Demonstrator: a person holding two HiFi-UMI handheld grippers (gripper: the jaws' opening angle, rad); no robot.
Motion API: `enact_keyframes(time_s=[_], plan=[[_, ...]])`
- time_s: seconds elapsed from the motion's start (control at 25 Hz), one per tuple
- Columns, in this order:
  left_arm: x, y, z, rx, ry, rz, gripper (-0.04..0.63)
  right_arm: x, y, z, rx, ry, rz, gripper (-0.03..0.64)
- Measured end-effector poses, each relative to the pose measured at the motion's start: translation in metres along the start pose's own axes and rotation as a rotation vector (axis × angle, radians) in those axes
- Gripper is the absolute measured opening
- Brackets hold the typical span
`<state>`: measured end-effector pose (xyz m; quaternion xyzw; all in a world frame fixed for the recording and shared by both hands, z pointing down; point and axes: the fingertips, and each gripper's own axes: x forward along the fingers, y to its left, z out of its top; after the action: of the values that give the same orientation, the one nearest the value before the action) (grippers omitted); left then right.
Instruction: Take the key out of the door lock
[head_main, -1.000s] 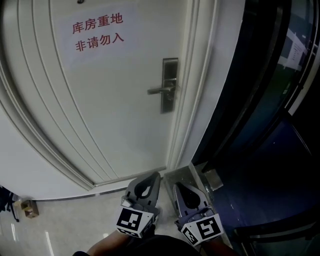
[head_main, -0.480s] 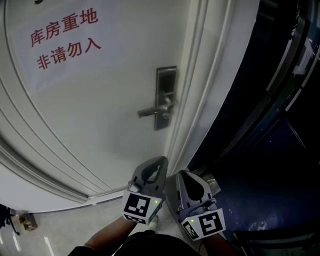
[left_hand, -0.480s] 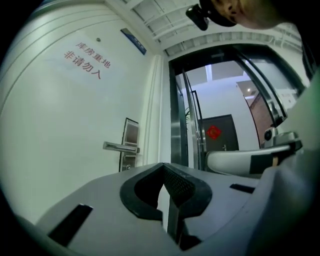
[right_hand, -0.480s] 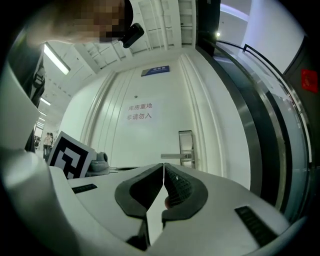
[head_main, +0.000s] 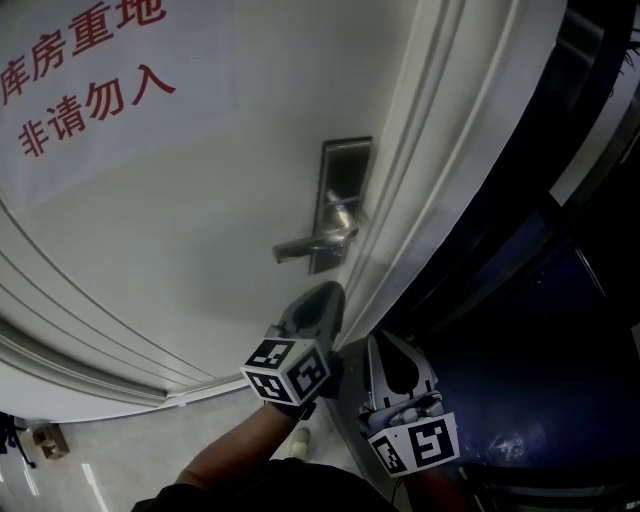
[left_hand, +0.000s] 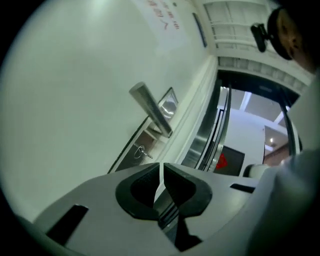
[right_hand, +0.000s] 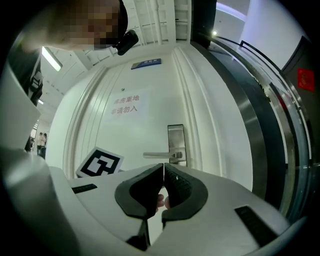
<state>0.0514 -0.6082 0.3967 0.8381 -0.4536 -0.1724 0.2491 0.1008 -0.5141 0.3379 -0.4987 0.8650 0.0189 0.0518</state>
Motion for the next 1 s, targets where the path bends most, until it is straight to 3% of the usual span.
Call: enact_keyframes(time_s=[0.2, 0.44, 1.0], plan=[[0.024, 0.018, -0.005, -0.326, -0.021, -0.039, 0.006, 0.007, -0.017, -0.002, 0.015, 0.009, -0.029, 0.015], [0.040, 0.026, 0.004, -0.588, -0.082, -0.079, 0.071, 0.010, -0.032, -0.002, 0.028, 0.006, -0.060, 0.015], [0.071, 0.043, 0.010, -0.730, -0.114, -0.058, 0.074, 0.012, -0.042, 0.000, 0.028, 0.001, -0.082, 0.015]])
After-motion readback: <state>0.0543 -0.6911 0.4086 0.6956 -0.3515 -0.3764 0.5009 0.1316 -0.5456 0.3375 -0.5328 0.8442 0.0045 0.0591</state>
